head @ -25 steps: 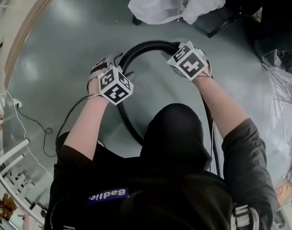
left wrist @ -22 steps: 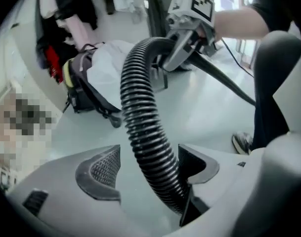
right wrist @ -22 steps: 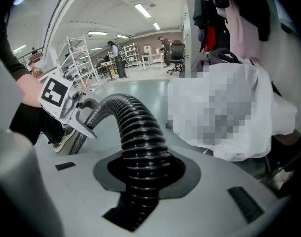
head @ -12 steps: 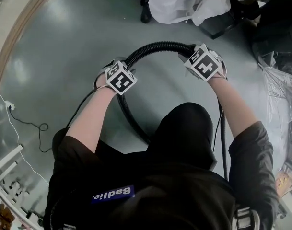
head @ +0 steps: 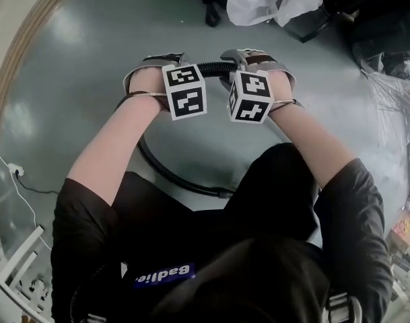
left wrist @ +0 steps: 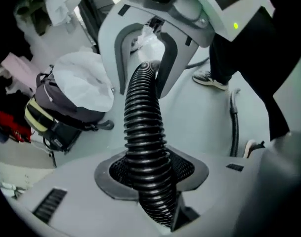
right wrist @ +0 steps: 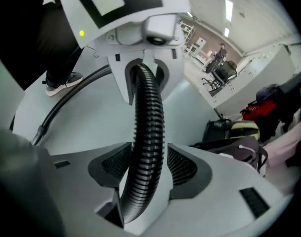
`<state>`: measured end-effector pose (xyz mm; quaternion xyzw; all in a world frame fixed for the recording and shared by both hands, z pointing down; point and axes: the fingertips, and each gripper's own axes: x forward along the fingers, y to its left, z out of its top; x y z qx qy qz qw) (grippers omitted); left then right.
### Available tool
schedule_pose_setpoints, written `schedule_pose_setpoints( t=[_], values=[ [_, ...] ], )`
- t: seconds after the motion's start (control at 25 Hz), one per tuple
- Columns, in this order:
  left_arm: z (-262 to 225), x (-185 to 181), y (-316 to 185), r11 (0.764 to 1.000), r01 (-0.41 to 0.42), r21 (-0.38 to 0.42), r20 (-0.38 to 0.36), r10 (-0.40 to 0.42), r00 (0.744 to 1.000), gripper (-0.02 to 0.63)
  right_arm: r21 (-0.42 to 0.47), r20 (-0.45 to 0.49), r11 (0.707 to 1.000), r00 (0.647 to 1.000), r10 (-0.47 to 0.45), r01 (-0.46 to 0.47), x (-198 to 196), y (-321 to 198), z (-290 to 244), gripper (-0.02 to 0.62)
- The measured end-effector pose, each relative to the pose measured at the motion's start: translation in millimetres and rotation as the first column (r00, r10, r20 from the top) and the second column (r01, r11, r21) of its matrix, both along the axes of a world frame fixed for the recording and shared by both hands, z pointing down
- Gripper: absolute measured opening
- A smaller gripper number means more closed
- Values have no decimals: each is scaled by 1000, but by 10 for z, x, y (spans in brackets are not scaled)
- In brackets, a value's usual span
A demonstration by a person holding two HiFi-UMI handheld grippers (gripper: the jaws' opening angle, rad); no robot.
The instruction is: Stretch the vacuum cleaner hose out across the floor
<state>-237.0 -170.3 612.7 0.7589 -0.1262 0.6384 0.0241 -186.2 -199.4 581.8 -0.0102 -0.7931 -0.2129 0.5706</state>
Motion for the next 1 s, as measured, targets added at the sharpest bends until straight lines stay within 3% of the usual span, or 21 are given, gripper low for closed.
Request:
schedule_pose_setpoints(
  t=[0.16, 0.2, 0.28, 0.32, 0.4, 0.48, 0.56, 0.64, 0.76, 0.88, 1.0],
  values=[
    [-256, -197, 15, 981, -191, 25, 67, 189, 980, 176, 51, -15, 999, 1000, 1, 0, -402, 113, 44, 209],
    [-325, -230, 13, 976, -213, 38, 62, 211, 976, 176, 36, 9, 998, 999, 41, -41, -485, 111, 28, 199],
    [-451, -301, -30, 970, -222, 101, 23, 221, 975, 178, -35, 86, 984, 980, 180, -177, -626, 62, -67, 104],
    [-510, -355, -76, 967, -205, 152, -9, 209, 978, 182, -76, 116, 966, 960, 255, -247, -673, 26, -120, 101],
    [-602, -543, -166, 962, -131, 241, -75, 153, 985, 284, -122, 139, 925, 917, 375, -360, -695, -55, -188, 101],
    [-644, -793, -187, 965, -25, 262, -149, 66, 987, 310, -141, 150, 877, 866, 477, -459, -640, -150, -251, 101],
    [-643, -1009, -134, 965, 88, 246, -250, -25, 968, 350, -148, 163, 833, 817, 553, -533, -590, -218, -362, 103],
    [-582, -1204, -75, 954, 192, 228, -335, -109, 936, 368, -133, 168, 808, 791, 589, -573, -581, -253, -492, 104],
    [-343, -1546, 16, 936, 288, 203, -357, -203, 912, 371, -118, 183, 776, 755, 630, -619, -586, -308, -716, 104],
    [12, -1826, 182, 922, 367, 123, -375, -300, 877, 371, -123, 212, 733, 704, 678, -669, -532, -364, -959, 106],
    [318, -2012, 306, 914, 402, 55, -388, -352, 852, 362, -116, 203, 698, 671, 713, -707, -423, -355, -1093, 110]
  ],
)
